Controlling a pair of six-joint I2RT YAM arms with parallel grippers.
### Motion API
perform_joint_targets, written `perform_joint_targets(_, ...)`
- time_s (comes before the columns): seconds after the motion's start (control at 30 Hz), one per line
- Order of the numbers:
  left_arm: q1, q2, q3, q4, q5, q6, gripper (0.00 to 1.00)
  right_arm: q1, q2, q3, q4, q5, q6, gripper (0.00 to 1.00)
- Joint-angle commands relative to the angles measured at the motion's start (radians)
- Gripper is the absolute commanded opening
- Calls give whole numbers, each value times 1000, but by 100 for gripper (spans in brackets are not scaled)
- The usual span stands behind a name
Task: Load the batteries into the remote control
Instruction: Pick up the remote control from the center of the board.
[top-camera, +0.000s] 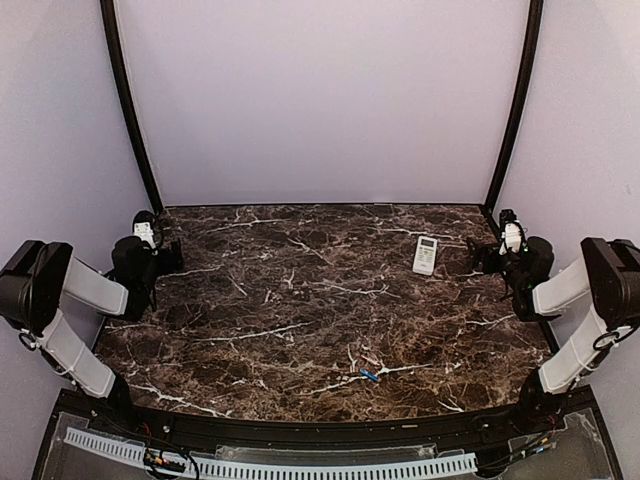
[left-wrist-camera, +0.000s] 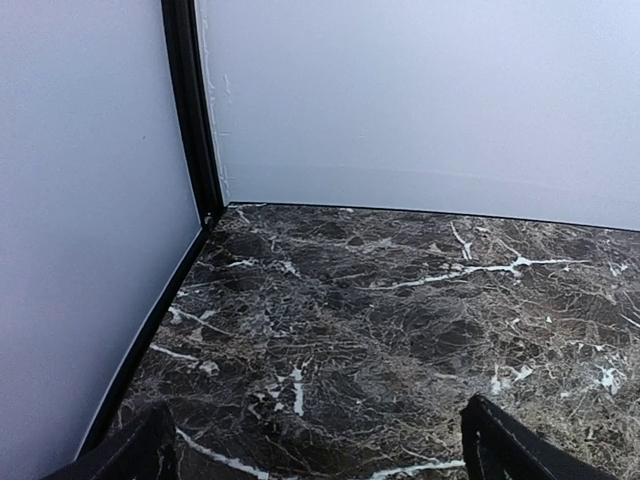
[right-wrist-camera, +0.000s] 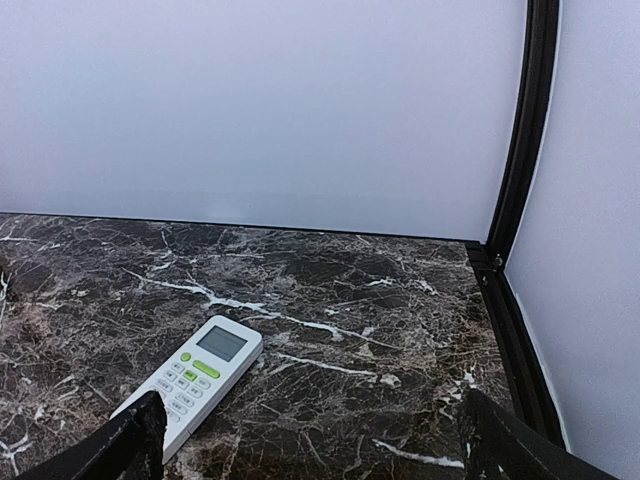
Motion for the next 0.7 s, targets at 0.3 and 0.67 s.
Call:
perform_joint_targets(0.3,13,-38,62,-140,86,26,99,-1,-247,160,-415,120,73,98)
perform_joint_targets(0.67,-103,-177,393,-452,-46,85,99,204,-60,714,-1275,284,304,91)
